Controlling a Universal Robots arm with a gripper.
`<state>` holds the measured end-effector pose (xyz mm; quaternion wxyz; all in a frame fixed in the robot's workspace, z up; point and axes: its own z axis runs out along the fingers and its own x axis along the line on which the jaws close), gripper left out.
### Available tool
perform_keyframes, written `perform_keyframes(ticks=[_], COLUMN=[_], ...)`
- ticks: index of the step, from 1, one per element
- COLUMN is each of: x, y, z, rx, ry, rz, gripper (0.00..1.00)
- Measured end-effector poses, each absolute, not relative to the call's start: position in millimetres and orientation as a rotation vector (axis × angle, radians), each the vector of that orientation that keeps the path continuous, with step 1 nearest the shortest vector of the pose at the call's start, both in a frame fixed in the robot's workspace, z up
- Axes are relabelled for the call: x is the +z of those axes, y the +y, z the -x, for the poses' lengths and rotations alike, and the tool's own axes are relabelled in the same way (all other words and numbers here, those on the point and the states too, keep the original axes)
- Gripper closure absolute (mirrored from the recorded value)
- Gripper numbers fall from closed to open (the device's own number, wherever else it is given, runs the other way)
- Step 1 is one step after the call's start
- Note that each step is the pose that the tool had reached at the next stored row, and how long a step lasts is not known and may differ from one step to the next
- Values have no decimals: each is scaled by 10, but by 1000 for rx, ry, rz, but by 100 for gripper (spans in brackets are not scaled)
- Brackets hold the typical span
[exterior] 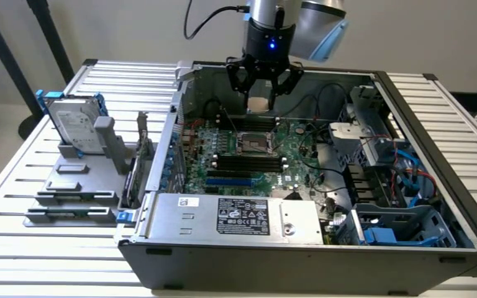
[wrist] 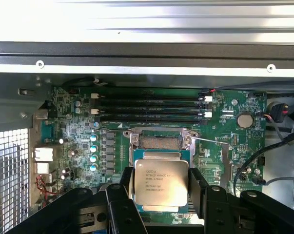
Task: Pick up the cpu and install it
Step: 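Place the cpu into insertion slot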
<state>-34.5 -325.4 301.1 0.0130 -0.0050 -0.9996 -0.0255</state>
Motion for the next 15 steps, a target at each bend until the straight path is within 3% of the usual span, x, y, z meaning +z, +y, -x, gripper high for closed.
perform_keyframes(ticks=[15], x=[2990], y=[-3254], z=[347], rx=[-84], ry=[-3091], rz=[365], gripper=[45])
